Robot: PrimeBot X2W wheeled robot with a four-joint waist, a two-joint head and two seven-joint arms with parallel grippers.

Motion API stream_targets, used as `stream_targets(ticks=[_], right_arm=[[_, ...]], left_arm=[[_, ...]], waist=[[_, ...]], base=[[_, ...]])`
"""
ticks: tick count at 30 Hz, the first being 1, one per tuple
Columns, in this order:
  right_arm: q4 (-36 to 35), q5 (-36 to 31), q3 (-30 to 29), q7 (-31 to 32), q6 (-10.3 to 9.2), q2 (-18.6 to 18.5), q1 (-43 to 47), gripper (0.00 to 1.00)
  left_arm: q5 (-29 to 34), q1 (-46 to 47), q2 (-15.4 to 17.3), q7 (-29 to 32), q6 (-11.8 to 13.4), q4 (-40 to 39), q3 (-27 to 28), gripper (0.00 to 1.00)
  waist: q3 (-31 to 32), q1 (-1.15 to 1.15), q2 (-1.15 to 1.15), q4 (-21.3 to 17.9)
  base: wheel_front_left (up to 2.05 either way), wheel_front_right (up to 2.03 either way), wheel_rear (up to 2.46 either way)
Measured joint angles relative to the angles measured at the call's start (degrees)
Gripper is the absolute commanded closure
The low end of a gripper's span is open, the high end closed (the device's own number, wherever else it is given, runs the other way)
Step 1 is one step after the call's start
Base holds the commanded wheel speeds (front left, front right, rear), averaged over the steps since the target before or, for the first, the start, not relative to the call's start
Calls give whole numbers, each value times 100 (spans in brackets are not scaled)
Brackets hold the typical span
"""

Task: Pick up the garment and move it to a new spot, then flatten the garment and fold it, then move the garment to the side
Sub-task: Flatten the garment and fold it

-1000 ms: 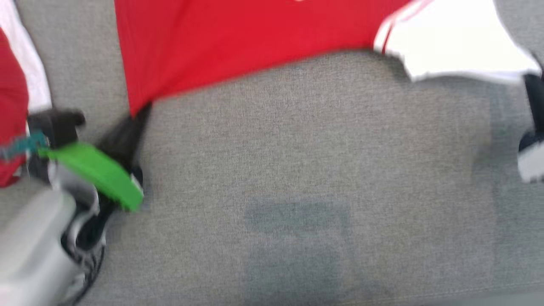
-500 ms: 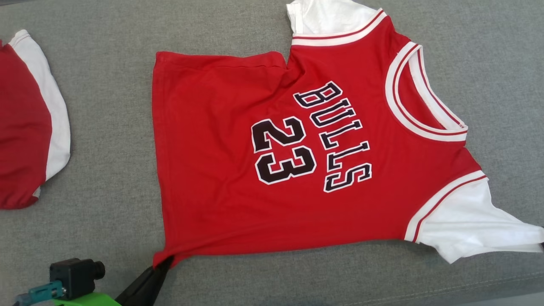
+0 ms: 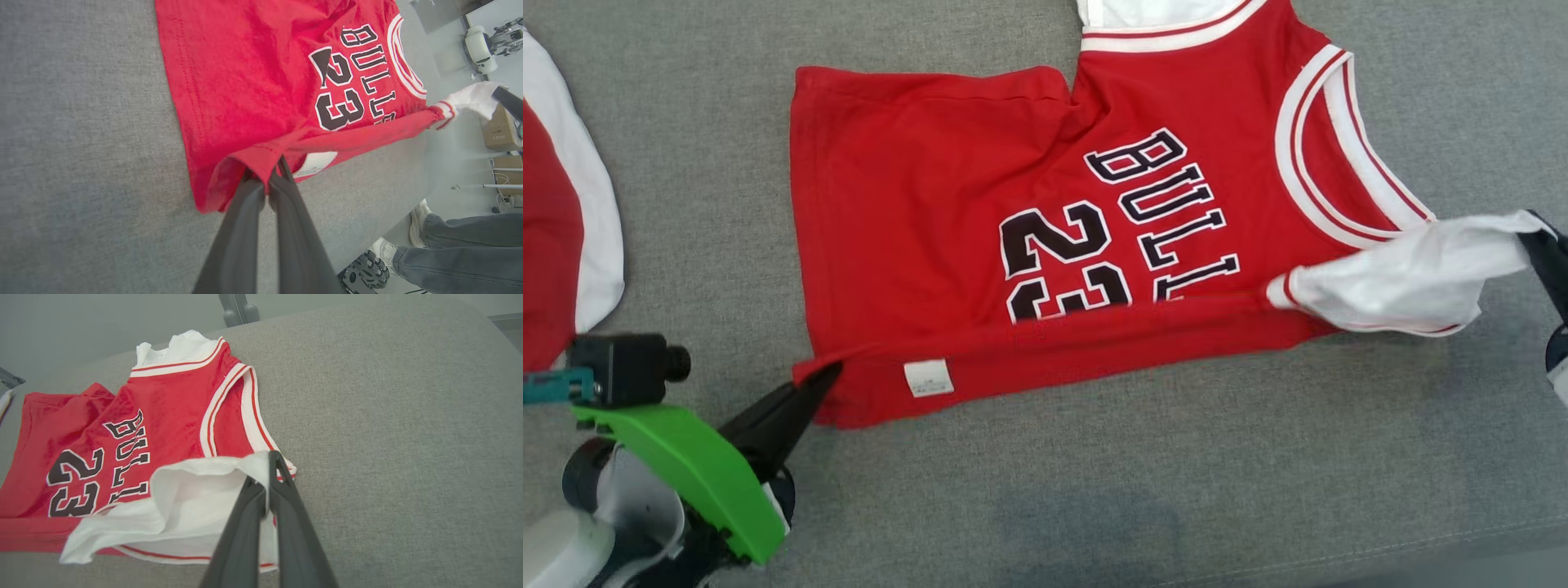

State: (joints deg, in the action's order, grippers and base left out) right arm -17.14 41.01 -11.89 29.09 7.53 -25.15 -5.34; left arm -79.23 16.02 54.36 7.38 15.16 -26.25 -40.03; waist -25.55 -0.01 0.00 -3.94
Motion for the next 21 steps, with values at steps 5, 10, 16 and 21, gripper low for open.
stream_targets(ticks=[5,10,16,21], right_arm=[[468,-242,136,235,-3,-32,-968,100],[888,-433,385,586,-3,-89,-1451,100],[1100,-671,430,824,-3,-144,-1478,100],[1116,-721,401,838,-4,11,-1506,0]], left_arm=[[81,682,-420,377,56,617,-105,100],[142,1038,-761,509,-74,1170,-233,100],[322,1480,-1090,566,-225,1640,-299,100],[382,1622,-1205,623,-253,1927,-363,71]], waist=[[-169,0,0,111],[-294,0,0,223],[-316,0,0,374],[-234,0,0,360]], base=[[0,0,0],[0,0,0],[0,0,0],[0,0,0]])
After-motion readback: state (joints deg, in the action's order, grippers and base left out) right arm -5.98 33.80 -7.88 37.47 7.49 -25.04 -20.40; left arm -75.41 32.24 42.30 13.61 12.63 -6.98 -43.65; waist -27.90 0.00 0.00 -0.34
